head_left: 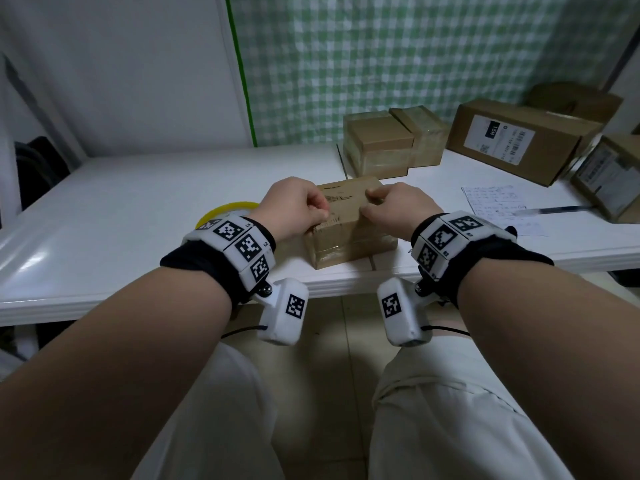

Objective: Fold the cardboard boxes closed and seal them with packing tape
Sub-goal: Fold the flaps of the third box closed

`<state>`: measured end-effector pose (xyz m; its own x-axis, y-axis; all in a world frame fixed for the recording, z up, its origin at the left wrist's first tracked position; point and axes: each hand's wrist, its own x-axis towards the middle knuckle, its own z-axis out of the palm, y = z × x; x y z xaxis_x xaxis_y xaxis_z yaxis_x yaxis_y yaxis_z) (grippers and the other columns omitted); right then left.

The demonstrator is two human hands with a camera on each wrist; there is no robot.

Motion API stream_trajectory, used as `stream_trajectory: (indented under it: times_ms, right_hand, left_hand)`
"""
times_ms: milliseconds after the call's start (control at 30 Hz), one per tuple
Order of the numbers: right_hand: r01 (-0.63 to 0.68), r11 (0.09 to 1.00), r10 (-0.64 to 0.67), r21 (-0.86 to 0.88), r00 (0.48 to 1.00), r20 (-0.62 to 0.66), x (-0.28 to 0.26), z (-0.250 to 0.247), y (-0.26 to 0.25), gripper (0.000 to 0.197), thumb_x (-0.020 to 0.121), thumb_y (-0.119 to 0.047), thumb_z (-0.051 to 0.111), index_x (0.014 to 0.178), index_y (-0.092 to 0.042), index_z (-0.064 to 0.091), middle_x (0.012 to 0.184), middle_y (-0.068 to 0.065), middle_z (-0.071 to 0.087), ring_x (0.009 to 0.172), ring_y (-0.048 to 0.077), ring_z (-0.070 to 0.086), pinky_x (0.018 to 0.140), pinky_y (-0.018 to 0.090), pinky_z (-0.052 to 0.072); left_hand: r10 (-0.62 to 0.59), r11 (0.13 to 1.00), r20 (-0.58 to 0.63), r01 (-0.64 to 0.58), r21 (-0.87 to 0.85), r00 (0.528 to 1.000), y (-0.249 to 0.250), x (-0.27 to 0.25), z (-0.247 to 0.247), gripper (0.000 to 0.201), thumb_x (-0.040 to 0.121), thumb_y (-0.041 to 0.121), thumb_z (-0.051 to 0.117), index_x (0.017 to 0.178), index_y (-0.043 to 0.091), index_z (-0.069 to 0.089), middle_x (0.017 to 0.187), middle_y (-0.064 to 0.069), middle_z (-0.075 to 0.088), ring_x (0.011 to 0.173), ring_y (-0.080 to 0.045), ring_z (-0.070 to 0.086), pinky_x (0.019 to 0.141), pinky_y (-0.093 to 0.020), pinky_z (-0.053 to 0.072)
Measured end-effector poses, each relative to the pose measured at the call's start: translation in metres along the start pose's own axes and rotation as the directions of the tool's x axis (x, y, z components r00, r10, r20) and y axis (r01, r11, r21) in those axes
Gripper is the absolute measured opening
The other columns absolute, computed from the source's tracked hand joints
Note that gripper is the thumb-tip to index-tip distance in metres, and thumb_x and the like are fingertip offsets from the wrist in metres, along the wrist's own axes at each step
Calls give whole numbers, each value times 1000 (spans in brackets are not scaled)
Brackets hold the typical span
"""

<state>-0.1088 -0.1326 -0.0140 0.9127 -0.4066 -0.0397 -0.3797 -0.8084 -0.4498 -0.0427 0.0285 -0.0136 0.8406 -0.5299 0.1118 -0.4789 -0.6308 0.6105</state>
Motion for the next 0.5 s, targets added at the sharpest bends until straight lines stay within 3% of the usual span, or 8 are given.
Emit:
stream_trajectory:
  times_ms: [67,200,300,400,500]
  right_hand:
    - [-6,1000,6,1,1000,4,0,0,-1,45,90,-36,51,135,-29,52,133,3,55,118,23,53,84,28,40]
    - [-9,1000,9,-1,1000,5,1,-1,-2,45,90,-34,51,134,-29,52,134,3,55,119,24,53,83,28,39]
    - [-4,1000,4,-2,1000,7,1,0,-1,44,90,-34,51,133,-28,53,132,4,56,117,24,53,83,29,40]
    - [-2,1000,2,-4,1000,10,1,0,-1,44,91,-33,50,134,-28,52,133,5,55,119,25,52,85,29,40]
    - [0,1000,0,-7,1000,15,2,0,-1,43,91,-33,50,133,-27,53,134,5,54,120,25,52,88,30,41]
  left_hand:
    - [-20,1000,18,19,22,1000,5,2,-2,5,83,11,66,83,14,70,69,6,61,61,-14,62,63,-30,57]
    - [-90,996,26,90,-3,996,10,3,0,10,79,18,73,74,14,64,72,0,63,63,-13,60,59,-28,57]
    - [-166,984,47,169,-59,985,14,5,2,20,76,15,74,69,15,56,80,-8,64,71,-22,61,67,-38,58]
    - [-238,970,84,241,-29,968,22,7,0,17,76,15,73,74,13,56,75,-8,60,66,-24,58,69,-36,56]
    - [-266,963,89,261,65,960,28,10,-1,19,75,20,73,84,8,63,83,-9,63,74,-23,57,77,-36,55]
